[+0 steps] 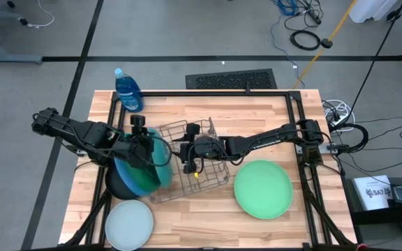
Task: Sort dishes
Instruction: Put the dark green plate into the gray dish rack
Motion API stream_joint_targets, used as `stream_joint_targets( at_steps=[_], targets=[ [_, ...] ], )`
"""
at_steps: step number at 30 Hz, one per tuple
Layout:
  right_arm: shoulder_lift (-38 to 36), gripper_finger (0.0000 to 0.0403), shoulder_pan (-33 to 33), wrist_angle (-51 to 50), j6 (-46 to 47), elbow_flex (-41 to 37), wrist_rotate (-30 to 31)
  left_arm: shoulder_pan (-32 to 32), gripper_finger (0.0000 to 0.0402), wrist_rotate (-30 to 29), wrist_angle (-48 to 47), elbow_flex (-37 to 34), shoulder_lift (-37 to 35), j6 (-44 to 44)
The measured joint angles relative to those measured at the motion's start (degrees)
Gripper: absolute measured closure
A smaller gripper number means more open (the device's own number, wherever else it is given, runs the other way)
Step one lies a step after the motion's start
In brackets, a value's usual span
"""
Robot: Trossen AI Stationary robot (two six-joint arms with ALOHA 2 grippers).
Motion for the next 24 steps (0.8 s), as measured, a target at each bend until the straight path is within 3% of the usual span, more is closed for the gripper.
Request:
stream_joint_targets(
  at_steps=[12, 24],
  targets=[
    [0.0, 0.0202, 0.0, -1.2, 0.02, -0.02, 0.02, 0.02, 0.0236, -0.5, -3.65, 0.09, -0.01, -0.7],
    [0.02, 0.0202, 0.0, -2.03, 0.91, -0.02, 0.31, -0.8, 0.0137, -0.9, -4.97, 0.13, -0.03, -5.97]
  ],
)
